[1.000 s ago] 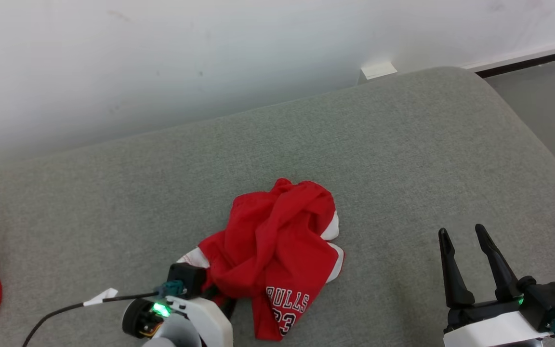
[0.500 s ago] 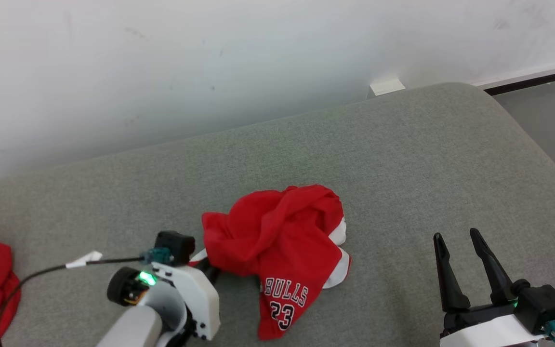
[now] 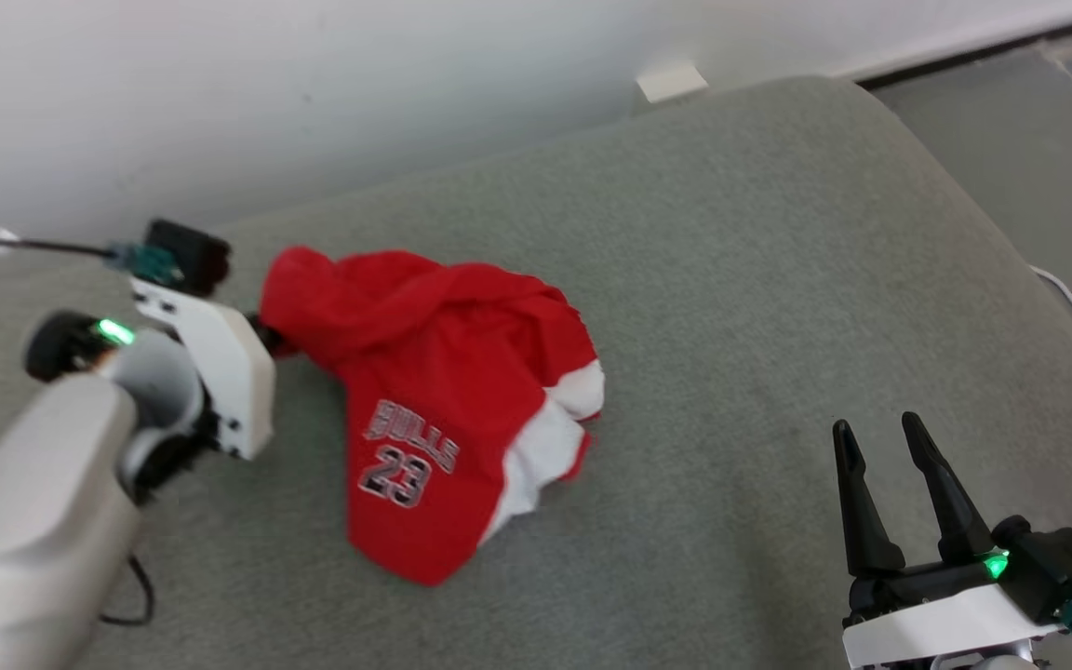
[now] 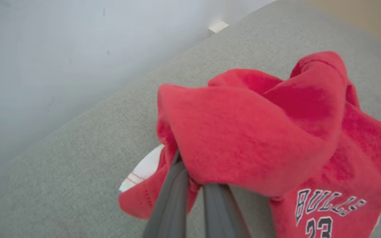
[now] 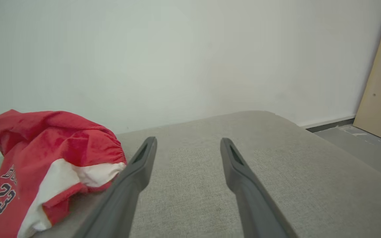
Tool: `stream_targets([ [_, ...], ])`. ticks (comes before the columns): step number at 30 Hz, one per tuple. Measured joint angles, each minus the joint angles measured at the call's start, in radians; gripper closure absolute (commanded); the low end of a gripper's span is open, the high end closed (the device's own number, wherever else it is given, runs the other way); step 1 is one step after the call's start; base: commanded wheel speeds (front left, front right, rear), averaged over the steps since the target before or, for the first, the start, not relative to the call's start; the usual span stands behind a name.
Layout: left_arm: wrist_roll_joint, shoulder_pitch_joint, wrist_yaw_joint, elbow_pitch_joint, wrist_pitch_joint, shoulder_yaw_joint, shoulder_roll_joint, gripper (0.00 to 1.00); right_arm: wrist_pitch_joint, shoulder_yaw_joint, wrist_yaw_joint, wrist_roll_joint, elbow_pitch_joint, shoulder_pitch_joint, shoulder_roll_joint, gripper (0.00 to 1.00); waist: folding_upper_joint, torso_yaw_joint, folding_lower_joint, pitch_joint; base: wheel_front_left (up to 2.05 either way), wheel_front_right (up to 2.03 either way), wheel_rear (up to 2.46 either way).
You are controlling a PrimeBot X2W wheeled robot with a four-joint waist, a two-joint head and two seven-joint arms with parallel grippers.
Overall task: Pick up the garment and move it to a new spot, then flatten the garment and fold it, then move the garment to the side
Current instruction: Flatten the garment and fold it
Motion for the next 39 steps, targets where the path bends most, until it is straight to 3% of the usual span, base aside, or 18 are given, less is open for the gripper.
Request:
stream_targets([
  [5, -0.016, -0.127, 0.000, 0.079, -0.038, -0.062, 0.080, 1.00, 0.000, 0.011, 0.000, 0.031, -0.007, -0.018, 0.000, 0.00, 0.0000, -0.061, 0.0000, 0.059, 0.00, 0.00, 0.00],
  [9, -0.040, -0.179, 0.000, 0.138, -0.060, -0.128, 0.094, 1.00, 0.000, 0.018, 0.000, 0.048, -0.009, -0.021, 0.000, 0.00, 0.0000, -0.101, 0.0000, 0.094, 0.00, 0.00, 0.00],
  [10, -0.041, -0.187, 0.000, 0.152, -0.070, -0.144, 0.095, 0.82, 0.000, 0.019, 0.000, 0.053, -0.008, -0.022, 0.000, 0.00, 0.0000, -0.108, 0.0000, 0.101, 0.00, 0.00, 0.00],
  [11, -0.044, -0.195, 0.000, 0.166, -0.083, -0.162, 0.096, 0.24, 0.000, 0.021, 0.000, 0.055, -0.008, -0.023, 0.000, 0.00, 0.0000, -0.113, 0.0000, 0.106, 0.00, 0.00, 0.00],
  [12, -0.050, -0.204, 0.000, 0.180, -0.097, -0.176, 0.096, 0.00, 0.000, 0.022, 0.000, 0.056, -0.007, -0.026, 0.000, 0.00, 0.0000, -0.115, 0.0001, 0.110, 0.00, 0.00, 0.00],
  [20, -0.148, -0.209, 0.000, 0.233, -0.216, -0.278, 0.053, 0.00, 0.000, 0.004, 0.000, 0.020, 0.008, -0.040, 0.001, 0.00, 0.0000, -0.066, -0.0001, 0.064, 0.00, 0.00, 0.00],
  [26, -0.204, -0.203, 0.000, 0.221, -0.347, -0.332, 0.027, 0.00, 0.000, -0.017, 0.000, -0.036, 0.027, -0.033, 0.001, 0.00, 0.0000, 0.024, -0.0001, -0.005, 0.00, 0.00, 0.00],
  [32, -0.245, -0.159, 0.000, 0.190, -0.480, -0.326, 0.016, 0.00, 0.000, -0.025, 0.000, -0.063, 0.039, -0.012, 0.001, 0.00, 0.0000, 0.131, -0.0002, -0.076, 0.00, 0.00, 0.00],
  [39, -0.272, -0.014, 0.080, 0.072, -0.583, -0.273, -0.003, 0.00, 0.000, -0.045, 0.000, -0.061, 0.040, 0.034, 0.001, 0.00, 0.0000, 0.241, -0.0002, -0.134, 0.00, 0.00, 0.00],
])
